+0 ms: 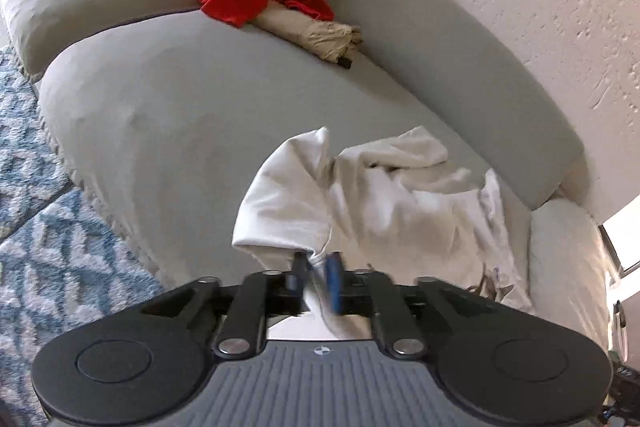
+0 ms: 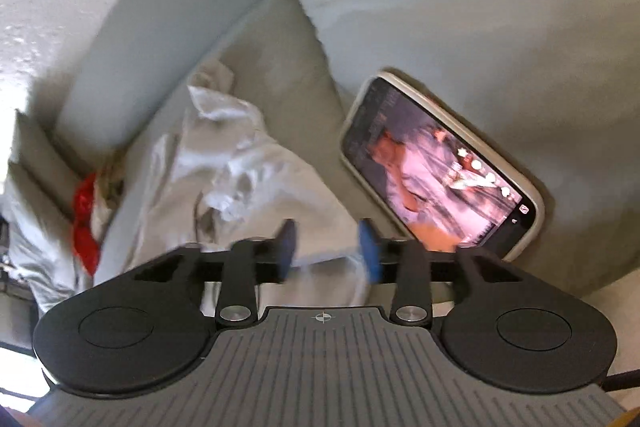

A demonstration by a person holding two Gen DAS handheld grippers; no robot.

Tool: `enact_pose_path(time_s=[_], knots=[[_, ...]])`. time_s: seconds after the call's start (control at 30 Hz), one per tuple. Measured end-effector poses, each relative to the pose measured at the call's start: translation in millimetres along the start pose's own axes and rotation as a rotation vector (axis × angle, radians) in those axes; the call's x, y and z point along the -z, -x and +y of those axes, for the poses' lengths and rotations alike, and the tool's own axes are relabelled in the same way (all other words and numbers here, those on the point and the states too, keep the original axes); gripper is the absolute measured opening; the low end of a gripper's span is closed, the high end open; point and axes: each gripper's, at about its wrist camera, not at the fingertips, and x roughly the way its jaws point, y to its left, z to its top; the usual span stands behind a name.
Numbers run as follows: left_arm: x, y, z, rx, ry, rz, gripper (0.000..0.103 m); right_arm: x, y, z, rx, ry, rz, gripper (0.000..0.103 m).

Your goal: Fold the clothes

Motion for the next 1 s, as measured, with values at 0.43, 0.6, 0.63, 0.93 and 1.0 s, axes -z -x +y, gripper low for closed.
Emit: enact_pose_path(time_s=[0.43, 0.6, 0.63, 0.93, 1.0], knots=[[10.7, -18.0, 40.4, 0.046, 0.204, 0.091, 0.036, 14.4, -37.2, -0.5, 0.146, 0.171, 0.102, 0.047], [16.3, -27.6, 61.8, 0.175, 0.375, 0.111, 0.040, 13.7, -45.3, -0.4, 0.100, 0.163, 0.123, 0.042], [17.5, -29.7, 66.3, 0.208, 0.415, 0.117, 0.040, 13.6, -45.0, -1.7, 0.088, 0.157, 0.128, 0.043], [23.1, -64.8, 58.4, 0.331, 0.479, 0.167, 0.031, 11.2, -50.1, -9.9, 0.012, 0.117, 0.147, 0.046], [21.5, -67.6, 53.5, 0.348, 0.477, 0.168, 0.019, 13.5, -48.4, -3.9, 0.019, 0.174, 0.138, 0.041]])
